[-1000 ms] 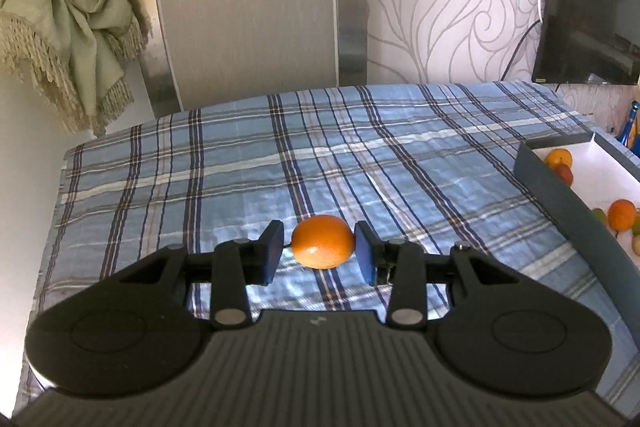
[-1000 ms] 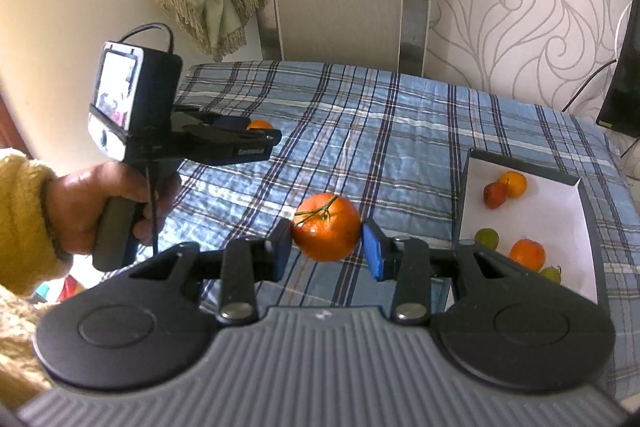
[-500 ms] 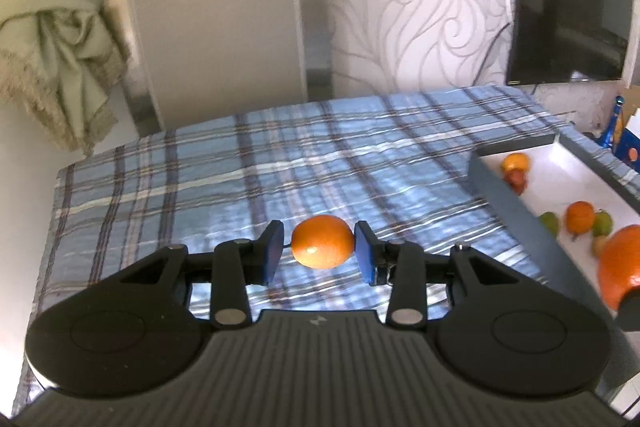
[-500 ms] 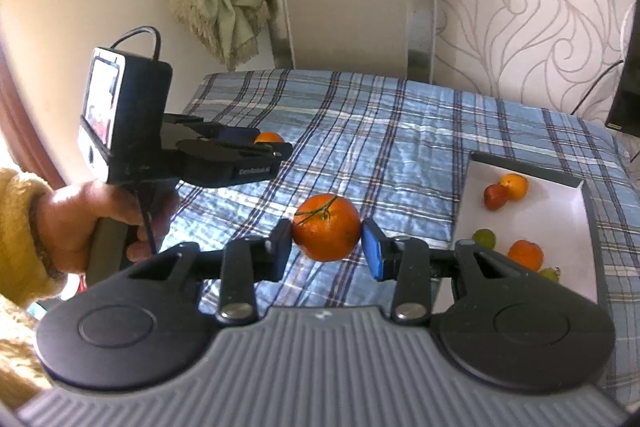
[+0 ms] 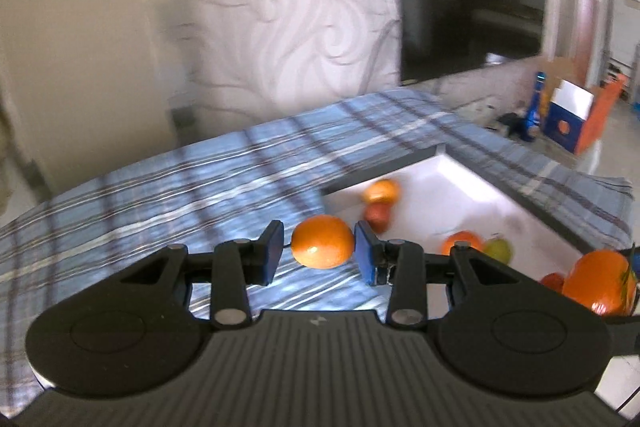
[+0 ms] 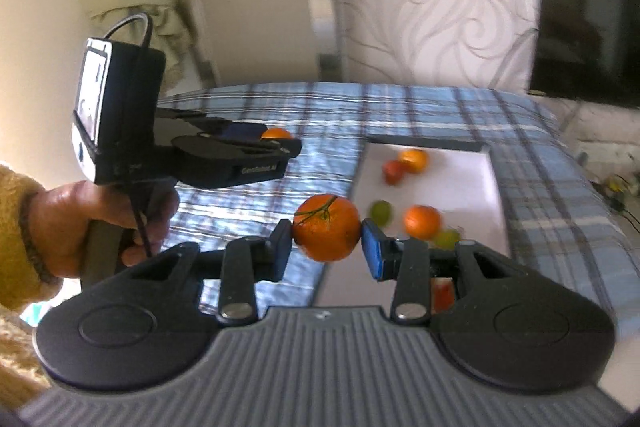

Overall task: Organize fruits
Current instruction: 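Carry both held mandarins over the white tray, then open the left tool and right tool to release the mandarins into the tray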

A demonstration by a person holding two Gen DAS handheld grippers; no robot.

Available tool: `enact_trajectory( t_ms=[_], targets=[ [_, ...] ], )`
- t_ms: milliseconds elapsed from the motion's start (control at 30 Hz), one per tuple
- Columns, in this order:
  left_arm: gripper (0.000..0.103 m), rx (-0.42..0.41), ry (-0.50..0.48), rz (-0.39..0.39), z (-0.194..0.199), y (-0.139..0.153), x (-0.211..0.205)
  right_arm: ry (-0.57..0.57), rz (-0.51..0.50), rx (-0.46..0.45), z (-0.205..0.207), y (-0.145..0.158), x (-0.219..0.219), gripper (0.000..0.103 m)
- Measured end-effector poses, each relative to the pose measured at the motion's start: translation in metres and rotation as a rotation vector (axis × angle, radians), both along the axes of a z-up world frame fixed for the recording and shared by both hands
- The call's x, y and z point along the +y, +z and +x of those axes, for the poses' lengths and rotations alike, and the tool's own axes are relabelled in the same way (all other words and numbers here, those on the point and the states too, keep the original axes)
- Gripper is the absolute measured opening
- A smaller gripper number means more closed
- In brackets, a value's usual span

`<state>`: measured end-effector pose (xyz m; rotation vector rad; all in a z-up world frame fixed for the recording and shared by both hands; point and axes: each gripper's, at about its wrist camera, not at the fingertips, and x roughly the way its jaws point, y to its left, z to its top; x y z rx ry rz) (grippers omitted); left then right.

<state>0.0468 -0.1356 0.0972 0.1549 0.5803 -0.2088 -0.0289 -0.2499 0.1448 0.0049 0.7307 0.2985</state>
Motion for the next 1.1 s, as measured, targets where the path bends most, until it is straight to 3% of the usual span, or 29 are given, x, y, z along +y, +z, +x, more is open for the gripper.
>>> enact_trajectory(
  t_ms=[200, 367, 800, 1100],
  targets=[
    [0.044, 0.021, -0.106, 0.002, 0.017, -0.012, -0.051, -0.093, -0.023, 0.016, -0.012, -0.001, -0.023, 0.041],
    [0.044, 0.047, -0.139, -0.004, 0.03, -0.023, -0.072, -0.152, -0.042, 0.03, -0.018, -0.002, -0.034, 0.041],
    [0.045, 0.044, -0.152, -0.009, 0.04, -0.026, -0.083, -0.198, -0.065, 0.035, -0.024, -0.002, -0.044, 0.041],
    [0.046, 0.012, -0.124, -0.033, 0.011, -0.006, -0.062, -0.181, -0.04, 0.048, -0.009, -0.011, -0.049, 0.041]
  ],
)
